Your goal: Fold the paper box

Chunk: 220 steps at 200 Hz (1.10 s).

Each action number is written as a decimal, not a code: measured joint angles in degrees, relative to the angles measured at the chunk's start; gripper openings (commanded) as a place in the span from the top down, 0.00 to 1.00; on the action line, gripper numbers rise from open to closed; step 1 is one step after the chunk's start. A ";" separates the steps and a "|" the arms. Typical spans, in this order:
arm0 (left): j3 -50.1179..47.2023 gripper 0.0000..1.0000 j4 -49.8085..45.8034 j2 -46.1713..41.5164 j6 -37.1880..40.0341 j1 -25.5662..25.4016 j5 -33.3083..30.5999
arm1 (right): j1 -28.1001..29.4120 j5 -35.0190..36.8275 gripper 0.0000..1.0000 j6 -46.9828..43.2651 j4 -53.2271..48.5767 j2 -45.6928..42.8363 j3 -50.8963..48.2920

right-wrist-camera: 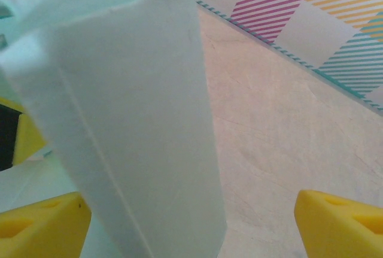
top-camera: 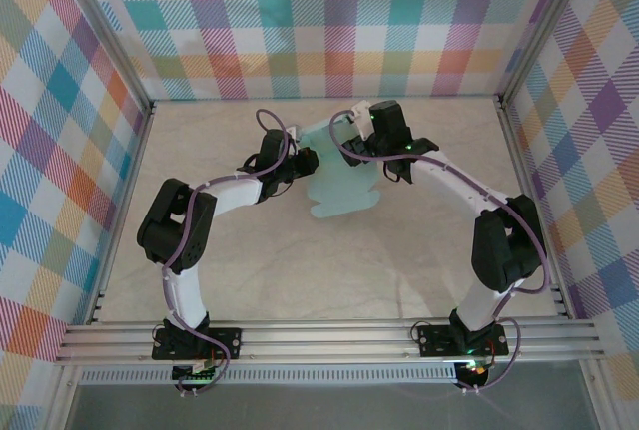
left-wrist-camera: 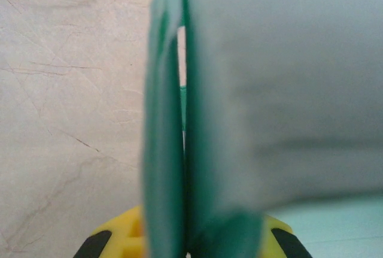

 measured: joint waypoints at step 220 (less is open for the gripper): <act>0.72 1.00 -0.50 0.70 0.02 0.00 -0.48 | 0.57 -2.99 0.58 -5.20 -5.51 2.71 6.21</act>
